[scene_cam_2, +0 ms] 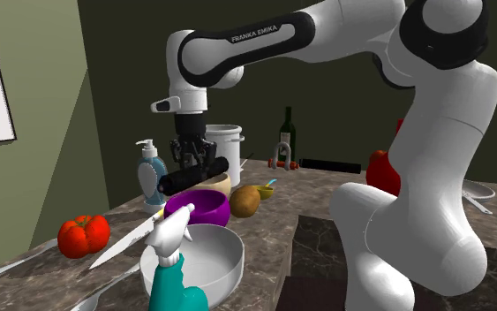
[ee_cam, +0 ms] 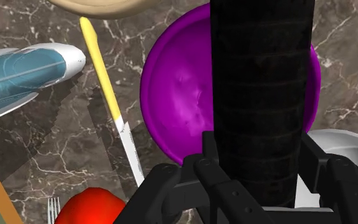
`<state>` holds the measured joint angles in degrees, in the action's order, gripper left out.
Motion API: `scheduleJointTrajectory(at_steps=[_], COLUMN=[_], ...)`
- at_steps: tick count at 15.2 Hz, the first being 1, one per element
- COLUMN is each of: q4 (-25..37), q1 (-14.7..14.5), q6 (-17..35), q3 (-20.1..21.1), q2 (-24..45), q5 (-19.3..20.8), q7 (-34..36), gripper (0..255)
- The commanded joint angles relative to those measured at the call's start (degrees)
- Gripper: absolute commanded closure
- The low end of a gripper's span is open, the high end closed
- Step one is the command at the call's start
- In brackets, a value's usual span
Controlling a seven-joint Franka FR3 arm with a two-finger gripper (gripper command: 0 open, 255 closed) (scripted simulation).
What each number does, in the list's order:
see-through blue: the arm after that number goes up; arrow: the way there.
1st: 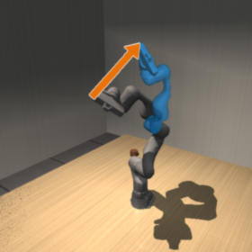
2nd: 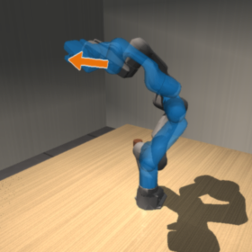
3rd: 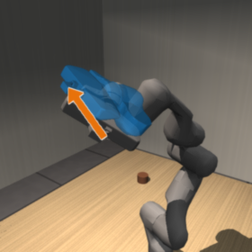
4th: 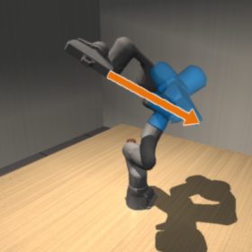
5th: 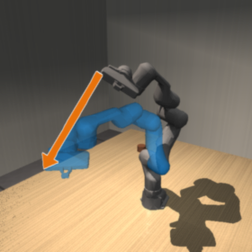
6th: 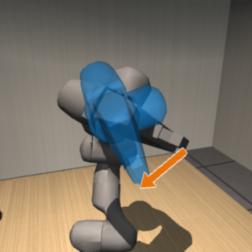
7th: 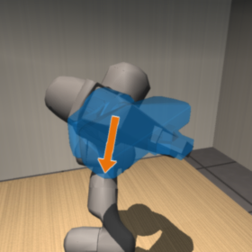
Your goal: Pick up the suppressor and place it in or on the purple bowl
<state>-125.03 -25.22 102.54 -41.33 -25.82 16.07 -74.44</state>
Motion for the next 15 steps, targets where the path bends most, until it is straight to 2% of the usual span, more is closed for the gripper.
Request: scheduleJointTrajectory(at_steps=[1, 8, 15], q4=[-1.2, -5.9, -5.9], q1=[0.0, 0.0, 0.0], q6=[1.6, 7.5, 7.5], q3=[-0.5, -2.2, -2.2], q2=[0.3, 1.5, 1.5], q5=[0.1, 0.4, 0.4], q7=[-0.1, -0.3, -0.3], gripper=[255, 255, 255])
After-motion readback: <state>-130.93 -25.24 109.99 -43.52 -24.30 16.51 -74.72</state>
